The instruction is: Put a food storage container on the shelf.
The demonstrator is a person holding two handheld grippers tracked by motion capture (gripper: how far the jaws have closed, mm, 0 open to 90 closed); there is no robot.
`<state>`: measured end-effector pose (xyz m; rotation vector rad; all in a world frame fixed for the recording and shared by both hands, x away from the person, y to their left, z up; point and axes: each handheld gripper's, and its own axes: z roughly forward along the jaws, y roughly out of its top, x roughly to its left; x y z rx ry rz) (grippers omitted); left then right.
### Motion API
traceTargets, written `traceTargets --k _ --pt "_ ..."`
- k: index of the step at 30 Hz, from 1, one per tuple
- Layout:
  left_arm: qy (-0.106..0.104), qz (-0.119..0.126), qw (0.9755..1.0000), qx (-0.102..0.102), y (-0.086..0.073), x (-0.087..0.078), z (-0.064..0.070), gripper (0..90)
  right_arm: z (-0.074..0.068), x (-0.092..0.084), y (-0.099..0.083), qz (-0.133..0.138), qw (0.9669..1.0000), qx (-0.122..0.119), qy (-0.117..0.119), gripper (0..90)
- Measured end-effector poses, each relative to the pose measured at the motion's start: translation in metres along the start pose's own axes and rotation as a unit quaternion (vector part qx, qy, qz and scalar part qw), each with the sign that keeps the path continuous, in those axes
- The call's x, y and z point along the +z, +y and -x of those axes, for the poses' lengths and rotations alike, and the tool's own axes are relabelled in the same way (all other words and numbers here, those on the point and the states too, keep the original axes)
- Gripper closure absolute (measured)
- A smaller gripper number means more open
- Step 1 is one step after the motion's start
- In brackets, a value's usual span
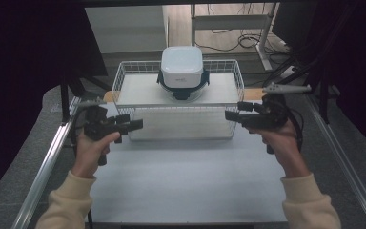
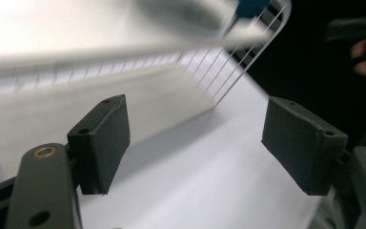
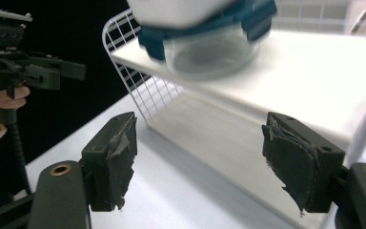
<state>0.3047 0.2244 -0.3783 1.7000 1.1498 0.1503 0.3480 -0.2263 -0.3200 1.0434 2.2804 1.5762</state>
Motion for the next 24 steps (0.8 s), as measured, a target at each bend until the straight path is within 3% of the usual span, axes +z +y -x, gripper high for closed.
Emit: traceTargets --k 2,6,10,12,15,24 --pt "0.019 -0.005 0.9998 0.001 -0.018 0.001 -0.002 24.1 -0.002 -0.001 -0.018 -0.006 1.0 0.0 0.001 26.8" --pt "0.034 -0.02 0.9992 -0.004 -0.049 0.008 -0.009 24.3 -0.003 0.0 -0.052 -0.014 0.9999 0.002 -0.002 26.8" --pt "0.043 -0.04 0.9983 0.0 -0.069 0.019 -0.011 24.3 0.001 0.008 -0.082 -0.042 0.9991 0.008 -0.008 26.7" --pt "0.043 -0.058 0.9973 0.007 -0.075 0.025 -0.012 23.9 0.003 0.013 -0.094 -0.054 0.9984 0.01 -0.011 26.7" --pt "0.043 -0.062 0.9971 0.006 -0.077 0.028 -0.012 23.9 0.007 0.022 -0.105 -0.08 0.9966 0.01 -0.017 26.5" --pt "0.049 -0.058 0.9971 0.005 -0.081 0.026 -0.014 23.2 0.006 0.022 -0.11 -0.073 0.997 -0.002 -0.026 24.0"
